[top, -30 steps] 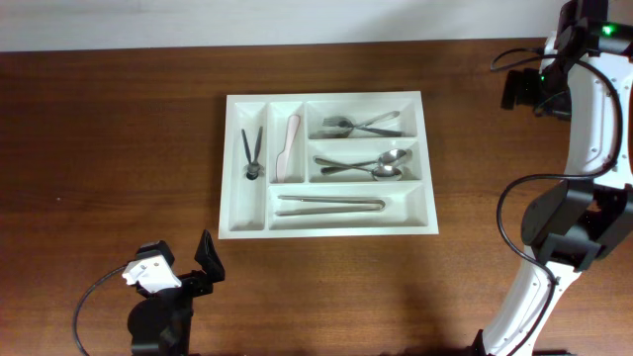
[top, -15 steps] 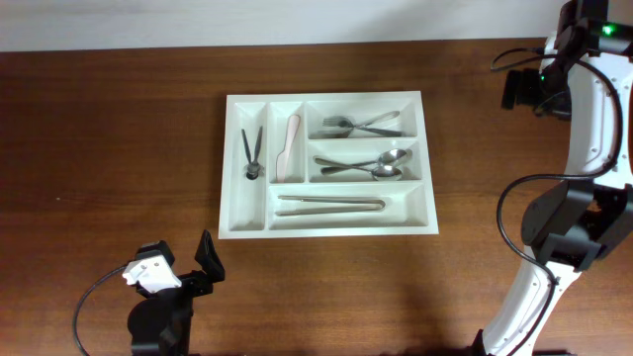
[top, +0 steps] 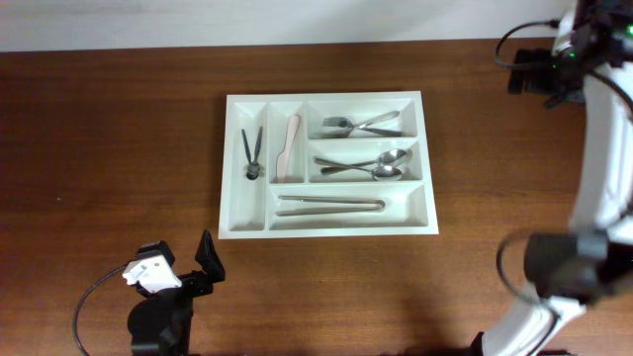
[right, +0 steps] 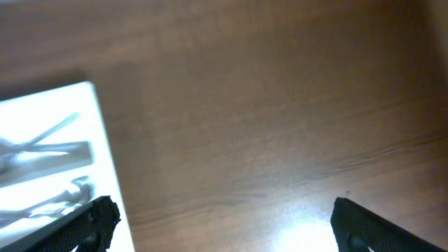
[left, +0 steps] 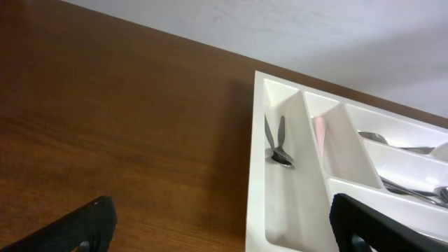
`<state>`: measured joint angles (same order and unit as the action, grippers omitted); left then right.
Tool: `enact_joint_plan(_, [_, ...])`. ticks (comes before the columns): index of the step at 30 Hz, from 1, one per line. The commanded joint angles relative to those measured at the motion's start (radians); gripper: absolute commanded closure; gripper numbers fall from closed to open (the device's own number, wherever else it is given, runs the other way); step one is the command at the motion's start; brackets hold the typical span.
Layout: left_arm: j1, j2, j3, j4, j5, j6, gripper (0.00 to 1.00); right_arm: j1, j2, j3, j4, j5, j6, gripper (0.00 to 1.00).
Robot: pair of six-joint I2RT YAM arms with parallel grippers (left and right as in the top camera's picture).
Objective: Pack container
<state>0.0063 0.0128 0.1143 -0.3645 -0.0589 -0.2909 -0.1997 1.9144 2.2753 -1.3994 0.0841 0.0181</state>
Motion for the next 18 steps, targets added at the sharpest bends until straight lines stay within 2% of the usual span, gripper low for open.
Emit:
enact_joint_plan(1, [0.003,-0.008,-0.004,0.000,0.011,0.019,0.01,0.032,-0.206,-0.153,0.032,-0.006,-0.003,0.01])
enact_joint_plan(3, [0.003,-0.008,-0.004,0.000,0.011,0.019,0.01,0.047,-0.313,-0.299,0.116,-0.007,-0.002,0.01])
enact_joint_plan(5, [0.003,-0.008,-0.004,0.000,0.011,0.019,0.01,0.064,-0.474,-0.537,0.288,-0.007,0.028,0.01])
enact_joint_plan(9, [0.003,-0.008,-0.004,0.000,0.011,0.019,0.01,0.070,-0.739,-0.909,0.550,-0.038,0.150,0.01])
enact_joint_plan(13, [0.003,-0.008,-0.004,0.000,0.011,0.019,0.01,0.075,-0.945,-1.185,0.728,-0.059,0.190,0.01])
enact_joint_plan(18, [0.003,-0.008,-0.004,0.000,0.011,0.019,0.01,0.132,-1.153,-1.505,0.993,-0.059,0.145,0.01])
